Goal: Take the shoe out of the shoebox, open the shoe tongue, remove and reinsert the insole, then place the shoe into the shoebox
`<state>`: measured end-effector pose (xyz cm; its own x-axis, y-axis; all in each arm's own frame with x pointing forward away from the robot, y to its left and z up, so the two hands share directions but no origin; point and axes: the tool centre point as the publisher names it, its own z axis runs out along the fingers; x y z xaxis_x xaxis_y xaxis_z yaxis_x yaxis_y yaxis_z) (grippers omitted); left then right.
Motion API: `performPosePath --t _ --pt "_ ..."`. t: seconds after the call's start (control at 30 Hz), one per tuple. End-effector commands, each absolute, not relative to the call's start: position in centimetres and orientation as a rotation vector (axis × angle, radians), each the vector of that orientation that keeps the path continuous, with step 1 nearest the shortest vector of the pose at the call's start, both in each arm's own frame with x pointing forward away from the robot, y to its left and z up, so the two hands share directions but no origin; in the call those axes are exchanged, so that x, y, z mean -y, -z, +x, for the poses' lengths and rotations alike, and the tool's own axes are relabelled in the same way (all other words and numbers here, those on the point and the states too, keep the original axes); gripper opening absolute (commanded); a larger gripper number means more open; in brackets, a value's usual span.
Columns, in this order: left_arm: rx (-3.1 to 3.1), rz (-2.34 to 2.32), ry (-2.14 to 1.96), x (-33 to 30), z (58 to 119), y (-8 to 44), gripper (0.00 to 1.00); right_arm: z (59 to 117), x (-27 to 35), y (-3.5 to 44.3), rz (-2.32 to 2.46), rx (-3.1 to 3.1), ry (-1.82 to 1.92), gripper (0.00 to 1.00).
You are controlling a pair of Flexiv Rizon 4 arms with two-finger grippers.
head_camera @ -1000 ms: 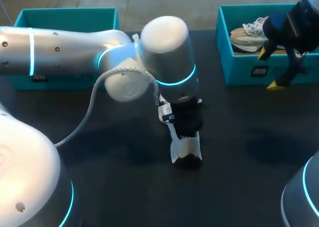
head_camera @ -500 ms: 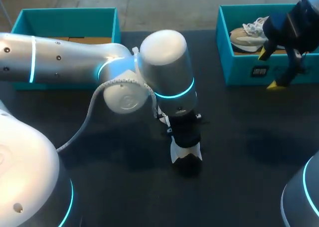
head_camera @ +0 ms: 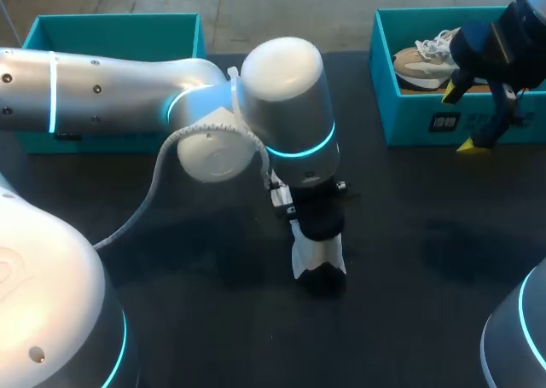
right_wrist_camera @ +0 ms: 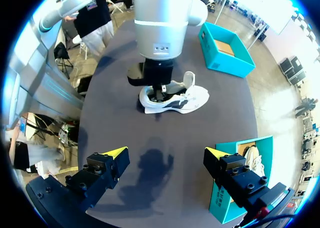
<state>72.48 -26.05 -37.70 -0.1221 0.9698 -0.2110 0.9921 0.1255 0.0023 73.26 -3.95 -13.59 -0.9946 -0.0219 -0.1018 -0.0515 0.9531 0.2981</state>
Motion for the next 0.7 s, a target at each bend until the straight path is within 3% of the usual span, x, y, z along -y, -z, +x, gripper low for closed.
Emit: performPosePath --t 0.03,0.33,0.7 --pt "-2.227 1.969 0.199 26.6 71.8 39.5 0.00 73.5 3.8 13.6 -0.055 -3.013 -0.458 1.00" --pt "-2.227 2.003 0.140 26.1 71.5 39.8 0.00 73.5 3.8 13.6 -0.055 -3.013 -0.458 1.00" --pt "-2.103 1.970 -0.089 25.7 73.2 34.1 0.00 73.5 3.8 13.6 -0.055 -3.013 -0.458 1.00"
